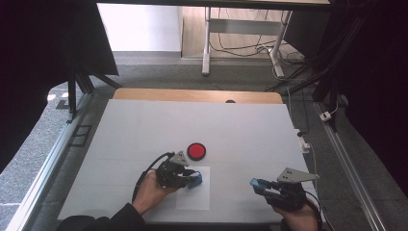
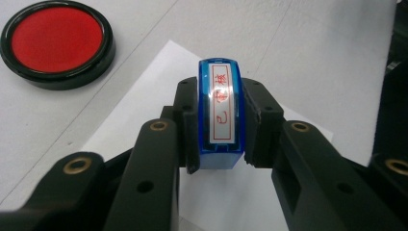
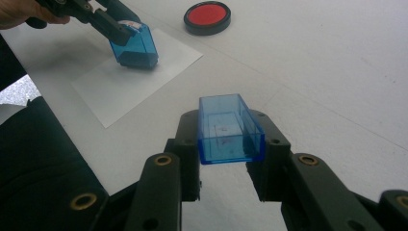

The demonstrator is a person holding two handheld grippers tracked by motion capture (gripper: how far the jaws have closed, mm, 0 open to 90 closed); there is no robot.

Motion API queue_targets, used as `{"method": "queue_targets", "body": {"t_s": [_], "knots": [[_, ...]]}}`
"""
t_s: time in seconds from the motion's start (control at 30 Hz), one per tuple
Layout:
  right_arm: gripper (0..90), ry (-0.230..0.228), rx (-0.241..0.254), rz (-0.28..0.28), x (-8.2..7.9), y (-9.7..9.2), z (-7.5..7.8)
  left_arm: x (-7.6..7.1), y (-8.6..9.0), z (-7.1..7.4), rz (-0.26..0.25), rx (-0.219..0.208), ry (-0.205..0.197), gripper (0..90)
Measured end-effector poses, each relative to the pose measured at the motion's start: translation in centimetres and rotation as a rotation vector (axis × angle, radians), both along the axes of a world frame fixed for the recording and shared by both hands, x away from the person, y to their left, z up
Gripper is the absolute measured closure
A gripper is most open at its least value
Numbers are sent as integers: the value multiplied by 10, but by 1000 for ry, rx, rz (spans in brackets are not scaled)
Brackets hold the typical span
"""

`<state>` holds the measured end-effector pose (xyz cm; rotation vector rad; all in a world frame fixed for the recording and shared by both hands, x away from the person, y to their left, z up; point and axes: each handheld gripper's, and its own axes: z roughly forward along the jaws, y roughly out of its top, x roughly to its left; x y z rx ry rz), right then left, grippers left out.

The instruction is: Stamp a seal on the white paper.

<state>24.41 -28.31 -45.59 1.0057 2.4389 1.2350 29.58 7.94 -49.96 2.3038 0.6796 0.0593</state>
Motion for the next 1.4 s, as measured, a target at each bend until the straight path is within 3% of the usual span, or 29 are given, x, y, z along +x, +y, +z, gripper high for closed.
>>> {"method": "queue_targets", "body": {"t_s": [0.33,0.67,0.87,1.2,1.3,1.4], "knots": [[688,0,0,0,0,0,0,-7,-4,-1,-2,31,-37,709],[687,0,-2,2,0,0,0,-17,-13,2,-8,115,-106,711],[687,0,-1,2,0,0,0,-13,-9,1,4,82,-69,711],[687,2,-5,0,0,1,0,2,2,-4,34,-21,55,711],[688,3,-3,1,0,0,0,3,3,-4,35,-26,63,711],[688,3,-3,1,1,0,0,1,1,-3,33,-12,47,712]]}}
